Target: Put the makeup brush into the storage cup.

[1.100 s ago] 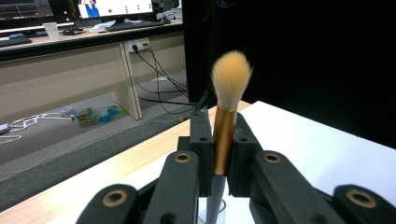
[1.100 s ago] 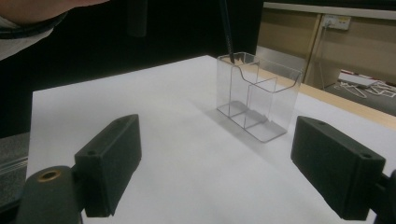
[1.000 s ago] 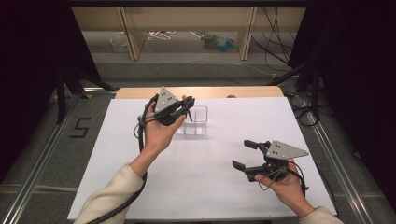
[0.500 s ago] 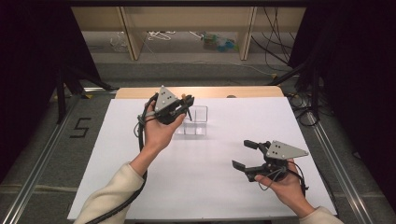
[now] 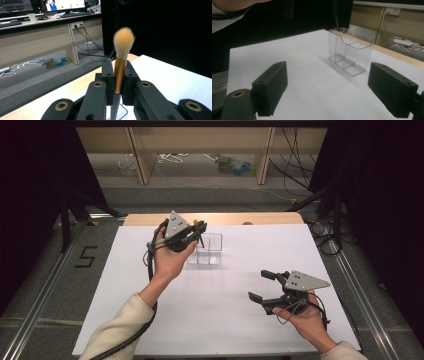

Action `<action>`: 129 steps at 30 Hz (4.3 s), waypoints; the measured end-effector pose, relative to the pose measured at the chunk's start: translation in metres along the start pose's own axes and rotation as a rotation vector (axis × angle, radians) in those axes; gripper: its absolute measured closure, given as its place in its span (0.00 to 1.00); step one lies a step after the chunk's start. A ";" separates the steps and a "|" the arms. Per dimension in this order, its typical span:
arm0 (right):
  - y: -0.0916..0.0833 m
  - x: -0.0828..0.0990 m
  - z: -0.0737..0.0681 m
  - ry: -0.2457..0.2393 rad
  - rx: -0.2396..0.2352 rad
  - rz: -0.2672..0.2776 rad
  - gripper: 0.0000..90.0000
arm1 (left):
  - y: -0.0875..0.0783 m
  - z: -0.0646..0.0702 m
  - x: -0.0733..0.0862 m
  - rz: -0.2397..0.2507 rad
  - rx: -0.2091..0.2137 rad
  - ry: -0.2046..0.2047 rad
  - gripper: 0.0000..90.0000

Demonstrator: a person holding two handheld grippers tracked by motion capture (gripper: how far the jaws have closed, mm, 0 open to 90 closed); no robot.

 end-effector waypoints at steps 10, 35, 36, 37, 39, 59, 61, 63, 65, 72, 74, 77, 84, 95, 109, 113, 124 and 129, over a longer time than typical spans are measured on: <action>0.001 -0.001 -0.001 0.004 -0.004 0.013 0.19 | 0.002 0.001 0.000 -0.004 0.000 0.003 0.92; 0.002 0.000 -0.001 0.003 -0.004 0.011 0.19 | 0.007 -0.002 0.003 -0.006 -0.012 -0.006 0.92; 0.002 0.000 -0.001 0.004 -0.004 0.011 0.19 | 0.007 -0.002 0.003 -0.006 -0.013 -0.007 0.92; 0.001 0.000 -0.001 0.004 -0.001 0.003 0.19 | 0.007 -0.002 0.003 -0.006 -0.013 -0.006 0.92; 0.001 0.000 -0.001 0.004 -0.004 0.000 0.19 | 0.008 -0.002 0.003 -0.006 -0.014 -0.004 0.92; 0.001 0.001 0.000 0.001 0.001 0.000 0.19 | 0.014 -0.003 0.005 -0.009 -0.019 0.011 0.92; 0.001 0.001 0.000 0.000 0.002 0.001 0.19 | 0.014 -0.004 0.005 -0.005 -0.018 0.017 0.92; 0.001 0.001 -0.001 0.005 0.000 -0.003 0.19 | 0.014 -0.004 0.006 -0.008 -0.021 0.013 0.92; 0.001 0.001 0.000 0.004 0.000 -0.002 0.19 | 0.015 -0.004 0.006 -0.008 -0.022 0.013 0.92; 0.001 0.001 0.000 -0.001 0.001 0.001 0.19 | 0.016 -0.005 0.008 -0.009 -0.025 0.015 0.92; 0.001 0.001 0.000 0.001 0.000 0.000 0.19 | 0.016 -0.005 0.008 -0.008 -0.027 0.015 0.92; 0.001 0.001 -0.001 0.002 -0.001 -0.003 0.19 | 0.016 -0.005 0.008 -0.008 -0.028 0.016 0.92; 0.001 0.001 -0.001 0.004 -0.001 -0.004 0.19 | 0.018 -0.007 0.009 -0.009 -0.032 0.025 0.92; 0.001 0.001 0.000 0.000 -0.001 -0.002 0.19 | 0.021 -0.005 0.009 -0.011 -0.030 0.034 0.92; 0.001 0.002 0.000 -0.002 -0.002 -0.006 0.19 | 0.022 -0.008 0.012 -0.016 -0.040 0.037 0.92; 0.001 0.002 -0.001 -0.001 -0.003 -0.013 0.19 | 0.023 -0.008 0.014 -0.016 -0.040 0.038 0.92; 0.001 0.002 -0.001 -0.005 -0.004 -0.010 0.19 | 0.024 -0.009 0.016 -0.020 -0.038 0.046 0.92; 0.002 0.002 -0.001 -0.002 -0.005 -0.009 0.19 | 0.025 -0.010 0.017 -0.021 -0.041 0.047 0.92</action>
Point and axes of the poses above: each handheld gripper's, and its own axes: y roughly forward along the jaws, x roughly out of its underside, z roughly to its right, the point moved 9 cm from there along y, roughly forward along the jaws, and after that the axes turned 2 degrees about x, right-handed, at the moved point
